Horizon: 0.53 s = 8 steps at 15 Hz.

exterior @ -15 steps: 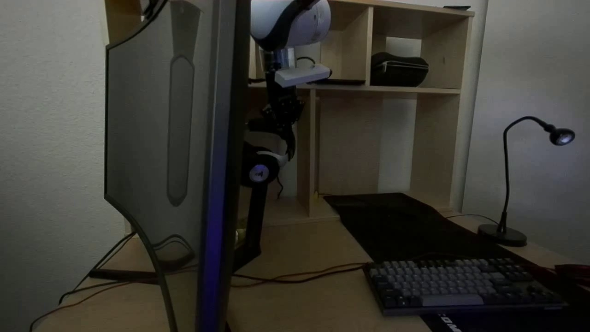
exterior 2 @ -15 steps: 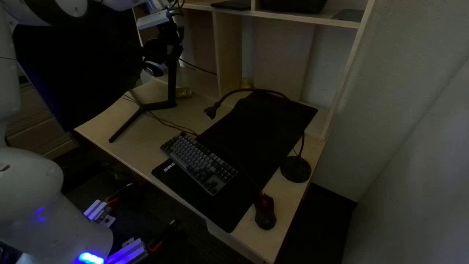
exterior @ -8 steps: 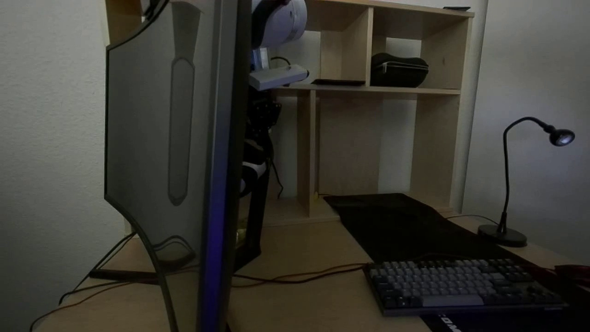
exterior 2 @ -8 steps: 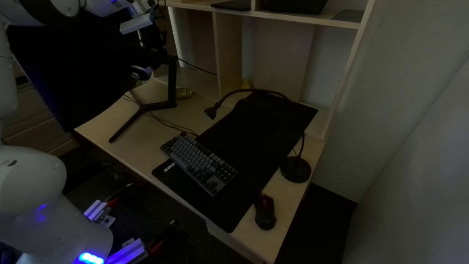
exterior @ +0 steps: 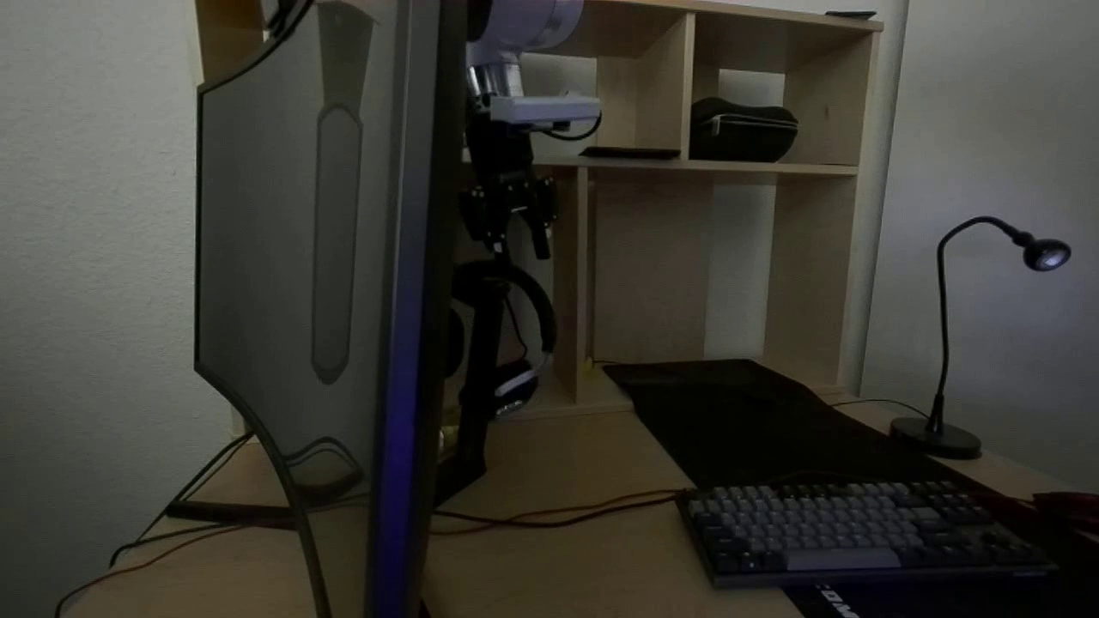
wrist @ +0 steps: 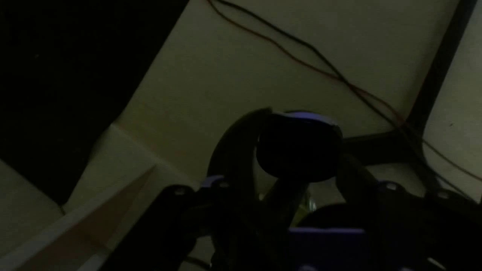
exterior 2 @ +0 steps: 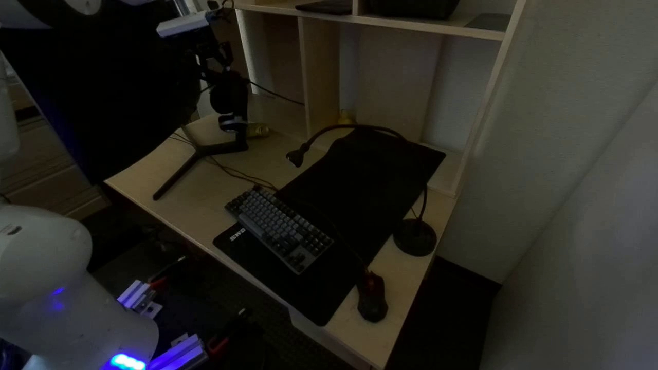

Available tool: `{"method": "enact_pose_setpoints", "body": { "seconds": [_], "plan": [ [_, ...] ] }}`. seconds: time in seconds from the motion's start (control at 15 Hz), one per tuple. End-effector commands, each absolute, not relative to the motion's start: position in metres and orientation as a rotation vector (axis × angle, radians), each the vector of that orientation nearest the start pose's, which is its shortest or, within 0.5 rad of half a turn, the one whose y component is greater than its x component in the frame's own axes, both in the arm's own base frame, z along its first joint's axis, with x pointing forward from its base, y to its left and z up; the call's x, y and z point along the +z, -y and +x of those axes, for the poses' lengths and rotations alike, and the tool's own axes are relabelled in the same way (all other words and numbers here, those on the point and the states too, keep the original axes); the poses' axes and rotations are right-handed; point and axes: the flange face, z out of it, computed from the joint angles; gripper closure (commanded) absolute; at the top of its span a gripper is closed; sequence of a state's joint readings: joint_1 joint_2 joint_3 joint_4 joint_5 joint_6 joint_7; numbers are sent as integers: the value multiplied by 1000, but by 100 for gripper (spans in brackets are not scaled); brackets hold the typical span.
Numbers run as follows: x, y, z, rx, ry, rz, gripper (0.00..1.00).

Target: Hang the headphones on the monitor, turn on the desk lamp, then press the spacebar on the keyboard

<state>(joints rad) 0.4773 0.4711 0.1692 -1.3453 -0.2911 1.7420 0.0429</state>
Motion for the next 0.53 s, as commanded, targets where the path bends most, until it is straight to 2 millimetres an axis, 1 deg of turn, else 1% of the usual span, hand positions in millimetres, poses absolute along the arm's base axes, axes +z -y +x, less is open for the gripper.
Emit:
{"method": "enact_pose_setpoints", "body": {
  "seconds": [0.0, 0.13, 0.2, 0.27, 0.4, 0.47],
  "plan": [
    [463, -351, 573, 275, 1078, -3068, 1],
    [463, -337, 576, 361, 1060, -3044, 0],
    [461, -348, 576, 283, 1049, -3095, 7],
    [461, -341, 577, 313, 1044, -3084, 1],
    [468, -323, 589, 228, 1012, -3175, 0],
    [476, -312, 594, 173, 984, -3216, 0]
  ]
}}
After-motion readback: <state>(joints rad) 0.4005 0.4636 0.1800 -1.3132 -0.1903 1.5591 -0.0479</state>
